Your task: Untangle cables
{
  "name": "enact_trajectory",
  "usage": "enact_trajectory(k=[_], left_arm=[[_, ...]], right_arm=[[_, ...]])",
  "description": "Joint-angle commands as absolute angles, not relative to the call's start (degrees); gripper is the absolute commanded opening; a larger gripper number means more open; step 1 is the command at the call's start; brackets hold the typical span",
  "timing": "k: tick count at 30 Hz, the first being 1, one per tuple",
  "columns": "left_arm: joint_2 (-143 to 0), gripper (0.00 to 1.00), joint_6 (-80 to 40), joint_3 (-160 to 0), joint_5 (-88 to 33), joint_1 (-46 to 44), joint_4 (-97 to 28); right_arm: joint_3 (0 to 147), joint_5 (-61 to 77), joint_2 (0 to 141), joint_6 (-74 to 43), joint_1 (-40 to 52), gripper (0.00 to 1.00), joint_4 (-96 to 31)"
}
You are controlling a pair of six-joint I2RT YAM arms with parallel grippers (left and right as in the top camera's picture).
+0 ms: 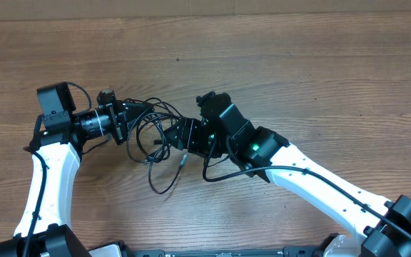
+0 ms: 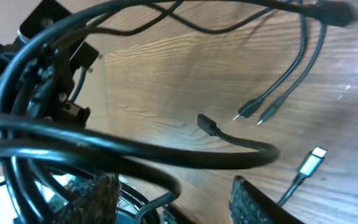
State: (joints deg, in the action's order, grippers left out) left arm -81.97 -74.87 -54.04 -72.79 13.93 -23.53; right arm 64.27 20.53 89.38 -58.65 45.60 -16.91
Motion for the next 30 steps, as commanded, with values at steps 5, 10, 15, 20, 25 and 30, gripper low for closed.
enact_trajectory(k=[5,10,15,20,25,30], left_arm=[[-81.3,0.04,-75.2,-54.6,-73.1,14.2,-23.2],[-81.3,0.04,-75.2,-54.6,-73.1,14.2,-23.2],[-81.3,0.04,-75.3,-54.6,-72.9,14.2,-23.2],[-81.3,0.04,-76.9,-54.6,-72.8,14.2,-23.3],[-81.3,0.05,-76.9,-54.6,-73.5,13.9,-23.3],[-81.3,0.04,-76.9,-54.6,-73.3,12.7,-23.2]], right_arm=[[64.2,19.1,89.5,-59.0,46.6,0.42,-16.1],[64.2,19.1,89.5,-59.0,47.4,0.43,-16.1],[64.2,16.4,89.5,-60.3,49.2,0.43,-16.1],[64.2,14.0,89.7,-61.8,50.3,0.43,-15.5],[64.2,10.4,90.5,-63.0,50.3,0.38,-15.3],[64.2,10.7,93.1,-64.8,50.3,0.15,-14.2]])
